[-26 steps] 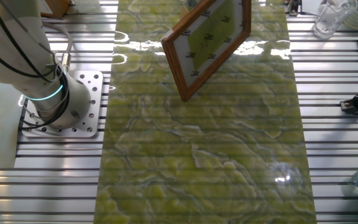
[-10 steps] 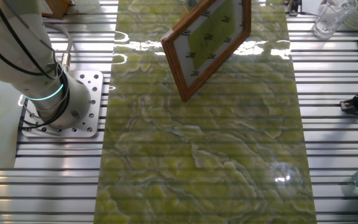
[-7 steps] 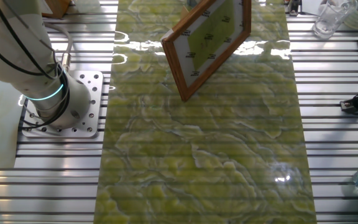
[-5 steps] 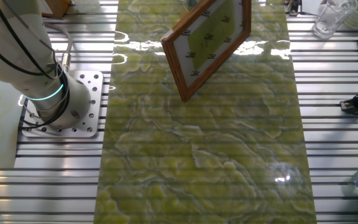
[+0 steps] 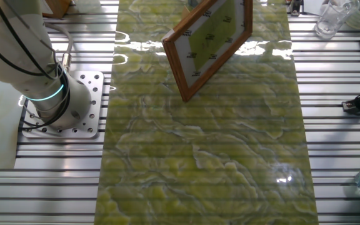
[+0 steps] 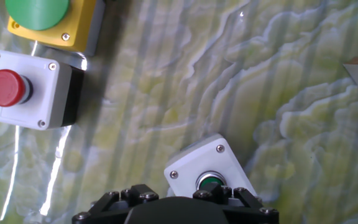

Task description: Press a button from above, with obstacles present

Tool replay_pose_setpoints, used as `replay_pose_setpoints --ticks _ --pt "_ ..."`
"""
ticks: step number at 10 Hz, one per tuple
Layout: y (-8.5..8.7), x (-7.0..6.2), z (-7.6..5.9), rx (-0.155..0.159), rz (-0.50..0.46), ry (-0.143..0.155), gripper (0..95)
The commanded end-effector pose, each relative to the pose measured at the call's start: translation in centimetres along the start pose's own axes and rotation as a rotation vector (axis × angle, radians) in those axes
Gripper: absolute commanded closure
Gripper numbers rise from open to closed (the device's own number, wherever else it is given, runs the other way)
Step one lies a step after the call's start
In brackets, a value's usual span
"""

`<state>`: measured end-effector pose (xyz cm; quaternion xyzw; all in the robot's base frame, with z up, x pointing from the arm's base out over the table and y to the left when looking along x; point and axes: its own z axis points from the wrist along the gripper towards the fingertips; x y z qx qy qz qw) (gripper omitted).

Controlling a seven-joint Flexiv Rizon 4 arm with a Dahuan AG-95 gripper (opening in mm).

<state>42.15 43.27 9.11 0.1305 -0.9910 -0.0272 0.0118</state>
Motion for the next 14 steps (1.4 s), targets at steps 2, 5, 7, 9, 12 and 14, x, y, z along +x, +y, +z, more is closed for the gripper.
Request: replay_pose_setpoints --ticks 2,5,7,9,12,14 --pt "0.03 -0.06 0.25 -0.001 0.000 -0.003 38.0" --pt "0.17 -0.16 0.28 0.000 0.002 -0.001 38.0" --pt "0.17 -0.20 0.45 0.002 0.002 -0.001 38.0" --pt "0.16 -0.21 0.53 0.002 0.002 -0.001 38.0" --pt "0.18 -0.26 0.61 0.003 0.002 -0.002 38.0" --pt "0.42 -0.46 -0.18 0.002 0.004 0.001 38.0"
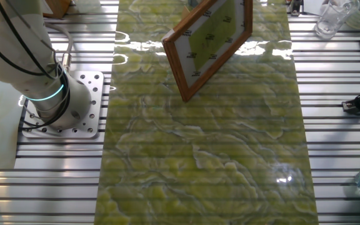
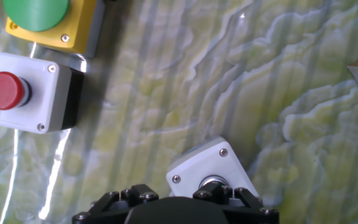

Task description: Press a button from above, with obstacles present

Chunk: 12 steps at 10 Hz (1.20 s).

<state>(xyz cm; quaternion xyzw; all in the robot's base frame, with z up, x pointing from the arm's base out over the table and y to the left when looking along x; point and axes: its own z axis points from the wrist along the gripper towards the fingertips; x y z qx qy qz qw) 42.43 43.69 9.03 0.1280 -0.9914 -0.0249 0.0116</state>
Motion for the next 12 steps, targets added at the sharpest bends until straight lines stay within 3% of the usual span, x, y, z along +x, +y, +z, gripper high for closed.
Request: replay_pose_setpoints --ticks 1,4,12 --pt "0.1 -0.1 -0.3 -0.002 -0.002 -0.001 38.0" --pt "0.2 -0.1 -0.7 0.001 -0.004 -0.003 38.0" --pt "-0.6 0.5 -4.9 0.008 -0.042 0.016 38.0"
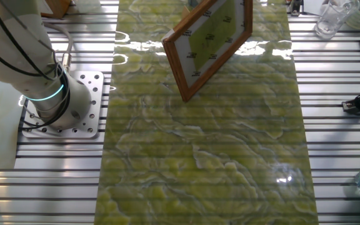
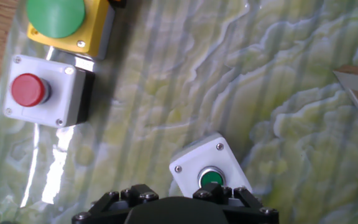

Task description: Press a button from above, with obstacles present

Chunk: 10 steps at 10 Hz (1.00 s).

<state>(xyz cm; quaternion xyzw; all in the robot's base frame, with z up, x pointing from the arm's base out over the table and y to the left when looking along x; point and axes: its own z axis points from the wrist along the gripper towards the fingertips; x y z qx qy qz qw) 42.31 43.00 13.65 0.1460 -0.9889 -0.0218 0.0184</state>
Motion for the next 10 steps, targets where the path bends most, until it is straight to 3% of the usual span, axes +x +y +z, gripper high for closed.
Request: replay_pose_setpoints --ticks 1,3,4,5,6,10 --pt "-0.5 0.4 -1.0 0.004 -0.007 0.001 57.0" --pt "-1.0 0.7 -2.6 0.001 -0.006 -0.002 57.0" --pt "-1.2 1.0 -3.6 -0.004 -0.008 -0.002 76.0" --pt "-1.3 1.2 -4.3 -0.002 -0.006 -0.001 76.0" --pt "-1.4 1.6 -5.4 0.000 -0.009 -0.001 95.0" --pt "-1.8 2.8 -8.2 0.001 -0.033 0.000 95.0"
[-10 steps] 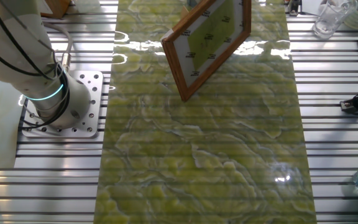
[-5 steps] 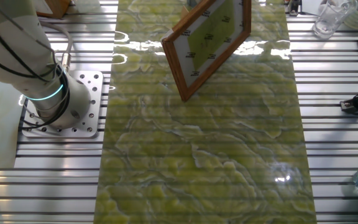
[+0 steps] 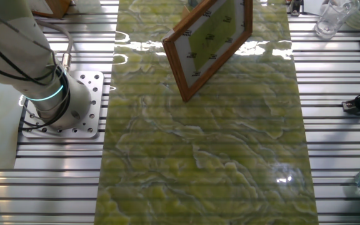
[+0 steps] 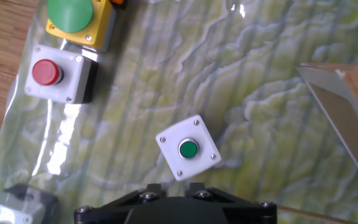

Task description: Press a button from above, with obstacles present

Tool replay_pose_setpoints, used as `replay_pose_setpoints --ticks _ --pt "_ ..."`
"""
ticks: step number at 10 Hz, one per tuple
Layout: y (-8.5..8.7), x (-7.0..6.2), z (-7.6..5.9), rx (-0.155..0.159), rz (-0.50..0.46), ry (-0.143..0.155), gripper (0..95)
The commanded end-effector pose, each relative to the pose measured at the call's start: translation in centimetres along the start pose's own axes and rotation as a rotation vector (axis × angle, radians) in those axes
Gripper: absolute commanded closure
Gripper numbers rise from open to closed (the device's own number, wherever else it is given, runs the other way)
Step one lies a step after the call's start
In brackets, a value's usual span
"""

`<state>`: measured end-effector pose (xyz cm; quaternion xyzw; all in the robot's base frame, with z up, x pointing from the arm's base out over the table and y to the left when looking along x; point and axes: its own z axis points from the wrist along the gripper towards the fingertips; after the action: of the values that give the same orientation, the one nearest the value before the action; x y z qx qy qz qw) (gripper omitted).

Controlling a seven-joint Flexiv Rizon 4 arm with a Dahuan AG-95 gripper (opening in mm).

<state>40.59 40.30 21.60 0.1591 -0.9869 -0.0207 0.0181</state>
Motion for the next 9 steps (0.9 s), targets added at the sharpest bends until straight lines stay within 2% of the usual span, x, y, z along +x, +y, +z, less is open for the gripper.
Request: replay_pose_setpoints --ticks 1,2,6,8,9 --pt "-0.73 0.46 -0.84 -0.002 -0.012 0.005 95.0" --pt "-1.47 0.63 -1.14 -0.001 -0.010 0.002 95.0" --pt "-1.47 0.63 -1.14 -0.009 -0.067 0.000 95.0" --pt "-1.47 0.63 -1.14 0.003 -0.081 0.005 95.0" --pt "-1.47 0.63 -1.14 0.029 -0.065 0.015 95.0"
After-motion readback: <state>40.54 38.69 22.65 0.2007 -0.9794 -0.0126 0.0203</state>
